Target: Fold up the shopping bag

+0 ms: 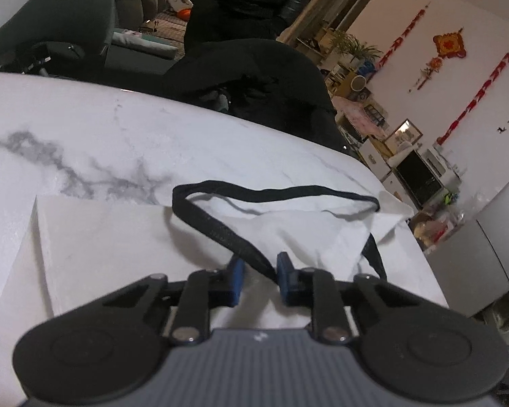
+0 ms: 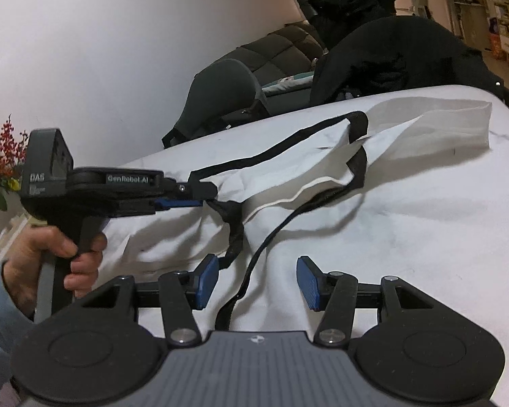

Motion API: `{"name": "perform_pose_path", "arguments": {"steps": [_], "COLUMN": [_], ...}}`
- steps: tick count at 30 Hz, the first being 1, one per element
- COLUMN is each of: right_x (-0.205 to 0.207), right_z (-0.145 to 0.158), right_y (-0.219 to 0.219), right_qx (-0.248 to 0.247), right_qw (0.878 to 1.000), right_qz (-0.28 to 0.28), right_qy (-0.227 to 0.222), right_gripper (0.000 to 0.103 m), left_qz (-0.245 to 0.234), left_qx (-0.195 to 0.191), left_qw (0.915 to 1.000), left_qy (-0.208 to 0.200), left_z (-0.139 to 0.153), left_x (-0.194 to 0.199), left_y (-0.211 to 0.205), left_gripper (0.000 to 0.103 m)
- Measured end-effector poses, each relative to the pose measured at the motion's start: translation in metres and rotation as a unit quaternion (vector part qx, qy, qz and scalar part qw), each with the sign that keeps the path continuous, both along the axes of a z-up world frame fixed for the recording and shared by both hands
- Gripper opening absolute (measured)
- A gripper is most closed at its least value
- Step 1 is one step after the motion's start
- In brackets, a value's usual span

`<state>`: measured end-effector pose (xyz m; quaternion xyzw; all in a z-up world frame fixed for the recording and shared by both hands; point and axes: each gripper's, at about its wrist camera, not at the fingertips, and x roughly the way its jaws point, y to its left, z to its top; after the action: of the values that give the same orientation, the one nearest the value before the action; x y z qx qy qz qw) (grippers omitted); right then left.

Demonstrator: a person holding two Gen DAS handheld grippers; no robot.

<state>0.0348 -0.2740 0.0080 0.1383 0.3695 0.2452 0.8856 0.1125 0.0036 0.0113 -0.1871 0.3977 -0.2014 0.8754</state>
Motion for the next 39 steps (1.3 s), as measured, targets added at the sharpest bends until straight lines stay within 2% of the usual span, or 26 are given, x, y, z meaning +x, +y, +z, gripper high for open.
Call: {"name": "perform_pose_path", "arguments": {"steps": [4,6,8,9,13,17,21,25,26,29,32,36,39], "right_x": [0.012,0.022,0.034,0.038,0.048,0.054,0.054,0.056,0.055,0.054,0.051,0.045,0.042], "right_z": [0.002,0.002,0.001,0.003,0.019,0.034,0.038,0.029,0.027,0.024,0.023,0.024,0.026], "right_y": [0.005,0.012,0.016,0.016,0.010,0.003,0.003,0.009,0.010,0.013,0.014,0.013,0.019], "right_qx": [0.003,0.000,0.001,0.011,0.059,0.103,0.121,0.124,0.127,0.137,0.153,0.182,0.162], "right_qw": [1.000,1.000,1.000,0.999,0.997,0.994,0.992,0.991,0.991,0.989,0.987,0.981,0.985], "right_qz": [-0.016,-0.027,-0.030,-0.034,-0.041,-0.043,-0.041,-0.031,-0.026,-0.012,-0.010,-0.007,-0.006], "right_qy": [0.000,-0.001,0.003,0.006,0.002,0.002,0.010,0.039,0.042,0.051,0.057,0.065,0.063], "right_gripper": [0.050,0.048,0.021,0.019,0.019,0.019,0.020,0.021,0.025,0.040,0.044,0.048,0.050], "left_qz": [-0.010,-0.012,-0.019,-0.024,-0.056,-0.098,-0.151,-0.210,-0.226,-0.266,-0.293,-0.315,-0.332], "left_qx": [0.000,0.005,0.013,0.019,0.046,0.068,0.088,0.115,0.125,0.155,0.174,0.192,0.205], "left_qw": [0.9998,0.9997,0.9992,0.9987,0.9947,0.9862,0.9701,0.9469,0.9401,0.9220,0.9087,0.8970,0.8876], "left_qy": [-0.014,-0.022,-0.033,-0.041,-0.074,-0.115,-0.168,-0.214,-0.223,-0.235,-0.241,-0.243,-0.245], "left_z": [0.002,0.002,0.003,0.005,0.010,0.018,0.029,0.036,0.037,0.036,0.033,0.027,0.023], "left_x": [-0.005,-0.007,-0.010,-0.013,-0.026,-0.041,-0.059,-0.080,-0.086,-0.100,-0.109,-0.118,-0.125], "left_y": [0.001,0.001,-0.001,-0.003,-0.011,-0.021,-0.035,-0.054,-0.060,-0.076,-0.087,-0.098,-0.106], "left_gripper": [0.018,0.013,0.011,0.010,0.010,0.009,0.009,0.010,0.010,0.010,0.011,0.011,0.012]}}
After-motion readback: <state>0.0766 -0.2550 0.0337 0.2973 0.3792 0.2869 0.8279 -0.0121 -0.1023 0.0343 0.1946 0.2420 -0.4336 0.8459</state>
